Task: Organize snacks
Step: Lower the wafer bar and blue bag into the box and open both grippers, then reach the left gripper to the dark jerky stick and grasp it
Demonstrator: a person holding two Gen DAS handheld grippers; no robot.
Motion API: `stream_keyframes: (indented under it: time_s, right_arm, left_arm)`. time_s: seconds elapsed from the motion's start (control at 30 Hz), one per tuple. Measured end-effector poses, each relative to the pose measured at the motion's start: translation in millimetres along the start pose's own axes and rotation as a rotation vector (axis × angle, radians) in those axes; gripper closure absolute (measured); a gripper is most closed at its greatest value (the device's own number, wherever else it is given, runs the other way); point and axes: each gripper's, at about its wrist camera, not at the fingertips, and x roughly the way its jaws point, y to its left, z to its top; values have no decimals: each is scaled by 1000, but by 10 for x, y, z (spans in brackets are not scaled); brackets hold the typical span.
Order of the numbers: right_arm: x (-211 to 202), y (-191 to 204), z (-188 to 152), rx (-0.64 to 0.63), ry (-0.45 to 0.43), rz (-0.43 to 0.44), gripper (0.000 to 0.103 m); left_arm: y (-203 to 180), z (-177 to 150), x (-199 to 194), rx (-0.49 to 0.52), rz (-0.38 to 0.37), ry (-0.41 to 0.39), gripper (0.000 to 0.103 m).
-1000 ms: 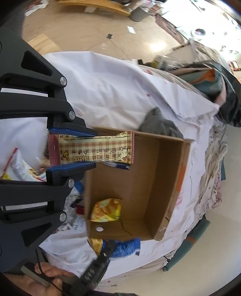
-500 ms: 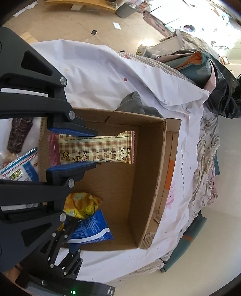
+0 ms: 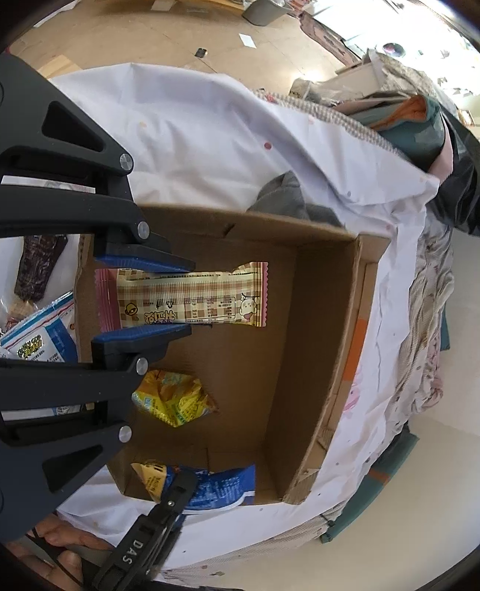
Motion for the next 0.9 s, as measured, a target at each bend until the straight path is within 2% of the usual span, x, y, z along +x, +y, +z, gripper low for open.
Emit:
stream_keyframes:
  time_s: [0.13,0.27,0.33,0.37,0.4,0.43,0.57,0.9]
  right_arm:
    - [45,29,-5,-7,26,8,73]
    - [76,0,12,15,42,34,69]
    - [76,-9,19,33,44,38,62]
    - [44,-7,27,35,27,35,43]
    - [-17,-5,34,39,-7,30,24]
    - [-64,4,40,40,-36,32,20]
    - [-221,-27,69,47,-96,63,18]
    - [-314,-263,88,156,-104,99,18]
  left_arm:
    - [-77,-22,27,24,-2,4,80]
    - [-105,-37,28,23,-36,-3,80]
    - [-120,-44,67,23,-66,13,71]
    - [-146,-57,122,29,-99,46,53]
    - [-159,-68,146,32,-117,62,39]
    - [-182,-90,166,31,-137,74,36]
    - [-258,-120,133,56,-143,64,30]
    - [-196,-127,-7,47,-103,18,28]
